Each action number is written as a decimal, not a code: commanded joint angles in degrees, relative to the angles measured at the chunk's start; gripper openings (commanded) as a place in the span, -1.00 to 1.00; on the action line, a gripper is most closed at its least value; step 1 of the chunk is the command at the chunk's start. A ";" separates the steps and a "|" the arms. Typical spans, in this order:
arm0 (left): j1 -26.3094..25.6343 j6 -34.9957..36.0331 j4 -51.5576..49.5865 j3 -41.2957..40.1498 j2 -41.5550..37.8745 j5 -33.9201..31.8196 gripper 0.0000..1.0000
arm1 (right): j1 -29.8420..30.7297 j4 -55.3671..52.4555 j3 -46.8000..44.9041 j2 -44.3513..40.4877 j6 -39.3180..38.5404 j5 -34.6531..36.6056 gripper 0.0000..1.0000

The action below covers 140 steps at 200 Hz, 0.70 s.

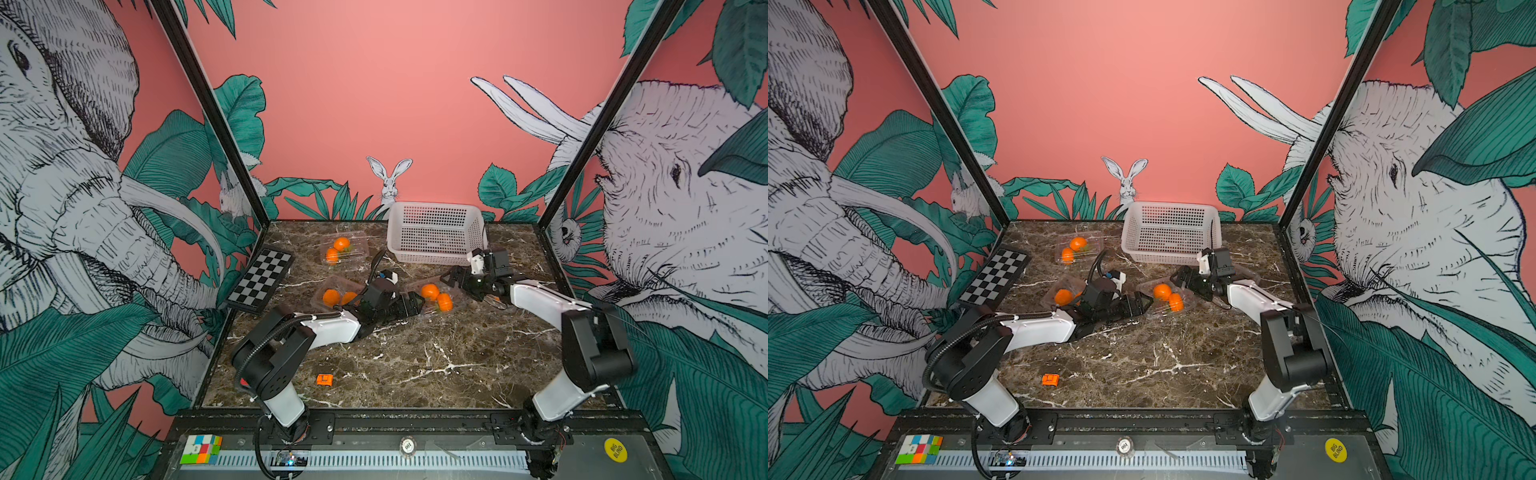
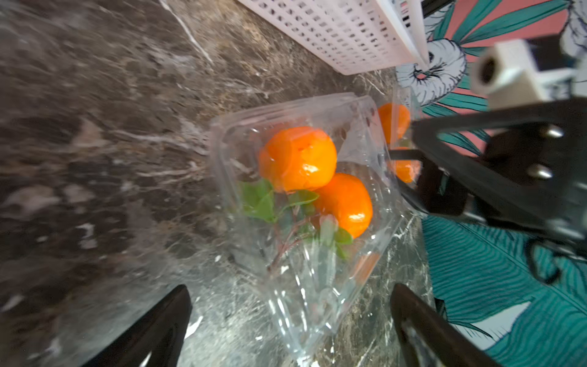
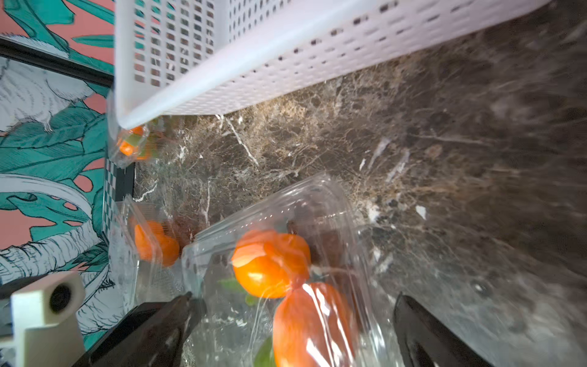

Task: Take oranges out of containers
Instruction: Adjust the packing box at the center of the board.

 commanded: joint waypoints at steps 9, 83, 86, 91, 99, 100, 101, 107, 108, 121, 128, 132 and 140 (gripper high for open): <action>1.68 3.72 -7.55 3.67 -2.69 -3.63 0.98 | -0.15 0.71 -9.17 -10.52 6.28 4.55 0.97; 4.92 12.58 -12.13 22.97 14.03 3.91 0.99 | 11.78 15.48 -20.79 -16.94 21.42 5.94 0.97; 4.91 12.53 -11.78 23.48 14.46 4.42 0.98 | 11.95 15.78 -20.73 -16.56 21.57 5.83 0.97; 4.93 12.49 -11.19 24.09 15.46 5.30 0.98 | 12.22 16.56 -20.64 -15.74 21.85 5.57 0.97; 4.93 12.02 -9.50 24.75 16.50 6.90 0.98 | 12.59 18.11 -20.54 -14.52 22.21 5.21 0.97; 4.93 11.94 -9.22 24.78 16.66 7.10 0.98 | 12.59 18.11 -20.54 -14.52 22.21 5.21 0.97; 4.89 11.86 -9.08 24.84 16.79 7.34 0.98 | 12.62 18.38 -20.54 -14.39 22.24 5.20 0.97; 4.93 11.11 -7.41 24.83 17.43 8.32 0.98 | 12.65 19.68 -20.46 -13.57 22.43 4.82 0.97; 4.93 11.01 -7.21 24.82 17.53 8.47 0.98 | 12.70 20.26 -20.43 -13.43 22.51 4.63 0.97; 4.91 8.48 -3.34 24.09 18.29 10.88 0.99 | 12.72 22.44 -19.78 -11.70 22.24 3.78 0.97; 4.90 6.63 -0.43 23.25 18.48 12.24 0.99 | 12.64 23.02 -19.26 -10.79 21.49 3.67 0.97; 4.91 5.48 1.14 22.61 18.50 12.67 0.98 | 12.64 23.01 -18.80 -10.47 21.02 3.69 0.97; 4.93 3.39 4.01 21.29 18.43 13.31 0.99 | 12.61 22.43 -17.65 -9.64 19.83 3.98 0.97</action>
